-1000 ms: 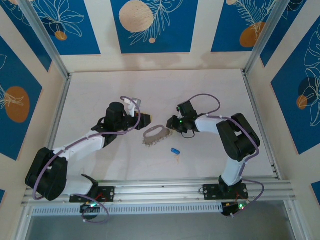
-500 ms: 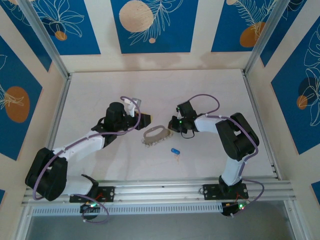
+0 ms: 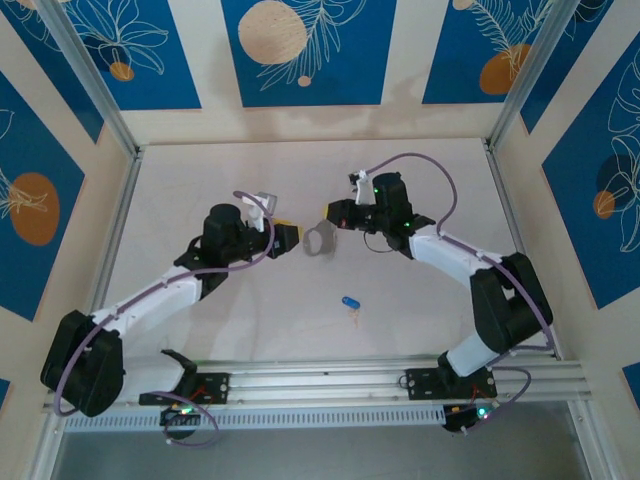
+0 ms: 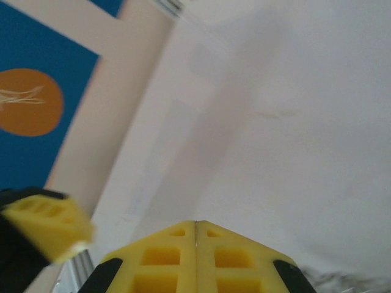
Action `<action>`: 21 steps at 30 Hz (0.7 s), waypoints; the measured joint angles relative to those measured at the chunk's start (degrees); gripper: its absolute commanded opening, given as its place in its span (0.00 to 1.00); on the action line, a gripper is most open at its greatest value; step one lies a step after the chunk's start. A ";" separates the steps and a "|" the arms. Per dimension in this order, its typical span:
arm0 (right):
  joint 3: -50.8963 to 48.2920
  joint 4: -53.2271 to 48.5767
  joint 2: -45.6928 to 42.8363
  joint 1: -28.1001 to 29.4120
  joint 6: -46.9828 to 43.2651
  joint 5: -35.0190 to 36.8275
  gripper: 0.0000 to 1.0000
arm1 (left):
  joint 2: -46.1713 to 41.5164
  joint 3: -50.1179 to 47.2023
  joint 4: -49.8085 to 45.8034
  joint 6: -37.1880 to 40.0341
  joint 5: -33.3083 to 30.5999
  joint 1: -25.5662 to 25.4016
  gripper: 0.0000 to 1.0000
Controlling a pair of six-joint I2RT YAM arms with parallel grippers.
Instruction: Put the keys on the keyring
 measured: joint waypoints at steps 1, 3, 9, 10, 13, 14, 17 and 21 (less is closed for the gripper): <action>0.02 1.01 -1.07 -0.07 -0.72 -0.92 0.00 | -0.61 0.20 -0.48 0.02 -0.22 0.00 0.48; 0.02 3.10 -2.91 -0.52 -1.64 -3.26 0.00 | -1.60 0.76 -1.18 0.07 -0.42 0.02 0.47; 0.02 8.52 -5.27 -2.47 -2.58 -10.05 0.00 | -3.98 2.82 -2.51 1.31 -0.81 0.22 0.48; 0.00 9.25 -5.33 -2.78 -2.56 -10.97 0.00 | -4.13 3.06 -2.56 1.40 -0.79 0.26 0.48; -0.59 12.94 -5.62 -3.56 -2.01 -14.12 0.00 | -4.44 3.69 -2.36 1.49 -0.28 0.39 0.48; -1.07 14.08 -5.81 -3.69 -1.79 -15.17 0.00 | -4.48 3.74 -2.27 1.46 0.02 0.44 0.48; -2.78 17.09 -6.64 -3.78 -0.83 -17.44 0.00 | -4.46 3.74 -1.66 1.40 1.27 0.59 0.48; -4.09 20.59 -7.58 -3.78 0.98 -19.39 0.00 | -4.02 3.74 1.86 0.31 4.09 0.70 0.48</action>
